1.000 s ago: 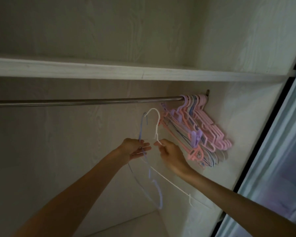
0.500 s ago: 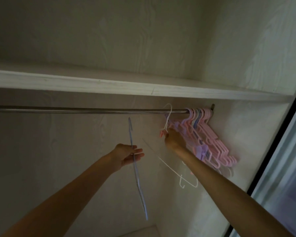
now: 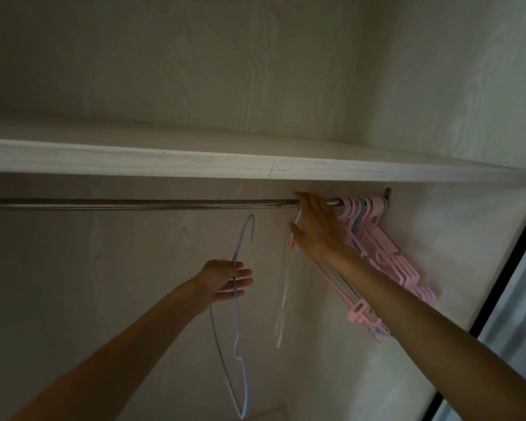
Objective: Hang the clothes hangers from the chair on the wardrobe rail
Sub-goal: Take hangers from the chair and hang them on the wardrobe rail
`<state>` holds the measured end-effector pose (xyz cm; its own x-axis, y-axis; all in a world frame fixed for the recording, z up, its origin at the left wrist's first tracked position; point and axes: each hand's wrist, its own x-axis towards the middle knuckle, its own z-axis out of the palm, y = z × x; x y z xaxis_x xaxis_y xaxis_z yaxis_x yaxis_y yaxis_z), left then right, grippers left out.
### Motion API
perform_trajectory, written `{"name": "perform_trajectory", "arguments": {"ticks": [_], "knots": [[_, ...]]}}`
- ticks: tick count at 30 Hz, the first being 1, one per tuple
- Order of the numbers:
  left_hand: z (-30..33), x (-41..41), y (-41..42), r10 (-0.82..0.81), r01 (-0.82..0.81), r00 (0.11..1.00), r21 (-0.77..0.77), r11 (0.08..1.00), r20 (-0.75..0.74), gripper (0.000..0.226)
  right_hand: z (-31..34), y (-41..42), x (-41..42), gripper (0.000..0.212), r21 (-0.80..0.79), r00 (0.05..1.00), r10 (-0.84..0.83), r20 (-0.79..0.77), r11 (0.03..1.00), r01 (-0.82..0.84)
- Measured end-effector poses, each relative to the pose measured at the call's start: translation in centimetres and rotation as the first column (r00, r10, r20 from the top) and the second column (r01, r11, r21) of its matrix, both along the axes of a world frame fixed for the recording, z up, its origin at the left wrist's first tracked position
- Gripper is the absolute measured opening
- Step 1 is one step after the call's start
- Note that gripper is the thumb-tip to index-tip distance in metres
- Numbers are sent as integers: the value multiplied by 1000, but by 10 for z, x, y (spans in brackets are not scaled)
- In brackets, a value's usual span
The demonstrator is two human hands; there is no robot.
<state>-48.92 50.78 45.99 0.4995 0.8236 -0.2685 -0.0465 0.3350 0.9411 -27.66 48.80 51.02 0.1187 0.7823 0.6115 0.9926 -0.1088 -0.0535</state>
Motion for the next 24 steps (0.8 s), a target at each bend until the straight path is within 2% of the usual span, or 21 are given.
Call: {"name": "perform_trajectory", "arguments": {"ticks": [2,4,6,8,13,18,22,24], "knots": [[-1,5,1,-1,1,1000,-7,1000,-13,16,0,14,6,60,-48,995,11,104,999,-6],[-2,10,2,-9,8,1000,-14,1000,-30,16,0,20,16,51,-3,986,69,151,998,-69],[-5,15,7,-7,6,998,-19,1000,-59,18,0,20,32,46,60,981,137,141,987,-147],[-8,19,12,-6,4,996,-22,1000,-93,23,0,18,50,47,66,982,139,130,987,-148],[-11,27,17,-45,43,992,-17,999,-121,32,4,11,84,59,-18,992,88,93,996,-86],[-7,32,19,-71,72,981,0,997,-182,32,10,6,106,61,-39,988,119,98,992,-116],[-1,36,19,-105,142,948,102,985,-301,24,18,-2,87,45,71,972,172,158,980,-185],[7,34,18,-149,242,896,181,953,-418,16,17,-13,56,40,5,965,257,53,966,-258]]}}
